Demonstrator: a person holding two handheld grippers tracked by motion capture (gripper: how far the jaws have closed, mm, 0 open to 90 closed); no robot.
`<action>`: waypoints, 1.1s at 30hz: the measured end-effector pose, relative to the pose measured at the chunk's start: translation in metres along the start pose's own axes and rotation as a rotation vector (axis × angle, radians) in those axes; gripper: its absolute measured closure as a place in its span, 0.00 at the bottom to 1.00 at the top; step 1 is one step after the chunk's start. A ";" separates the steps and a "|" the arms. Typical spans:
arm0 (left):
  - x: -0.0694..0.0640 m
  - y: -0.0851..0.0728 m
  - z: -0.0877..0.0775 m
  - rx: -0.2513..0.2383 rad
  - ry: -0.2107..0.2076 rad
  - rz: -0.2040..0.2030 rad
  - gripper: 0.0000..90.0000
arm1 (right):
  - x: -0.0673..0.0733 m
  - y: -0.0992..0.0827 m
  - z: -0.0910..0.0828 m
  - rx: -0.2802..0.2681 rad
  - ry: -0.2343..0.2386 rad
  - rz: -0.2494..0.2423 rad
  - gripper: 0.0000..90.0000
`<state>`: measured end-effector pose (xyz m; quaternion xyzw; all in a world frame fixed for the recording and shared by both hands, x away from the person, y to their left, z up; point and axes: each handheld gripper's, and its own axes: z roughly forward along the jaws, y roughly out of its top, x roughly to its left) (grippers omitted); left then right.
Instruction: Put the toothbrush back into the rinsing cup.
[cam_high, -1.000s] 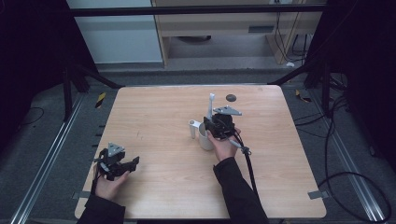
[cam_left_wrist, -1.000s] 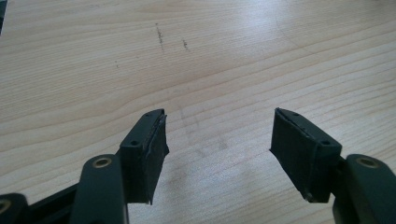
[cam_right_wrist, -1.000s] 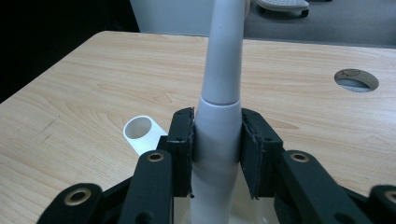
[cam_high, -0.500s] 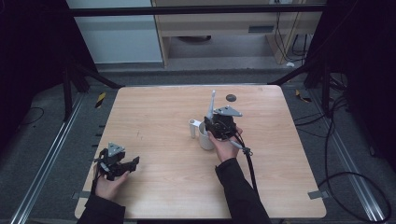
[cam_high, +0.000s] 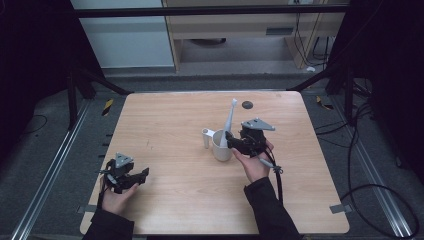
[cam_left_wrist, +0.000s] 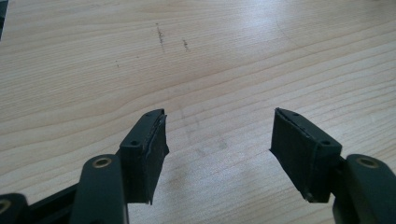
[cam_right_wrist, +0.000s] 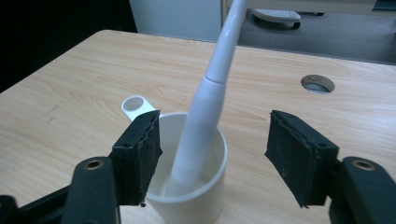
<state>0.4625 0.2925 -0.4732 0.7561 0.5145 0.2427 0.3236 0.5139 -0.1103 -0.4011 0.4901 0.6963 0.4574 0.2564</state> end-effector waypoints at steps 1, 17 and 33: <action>0.000 0.000 0.000 0.000 0.000 0.000 0.39 | -0.002 -0.001 -0.005 0.004 -0.001 0.000 0.37; 0.001 0.000 0.000 0.002 0.000 -0.011 0.41 | -0.050 -0.047 -0.053 0.060 0.033 0.004 0.23; 0.003 -0.001 0.000 0.004 -0.005 -0.004 0.39 | -0.073 -0.089 -0.065 0.097 0.018 -0.031 0.16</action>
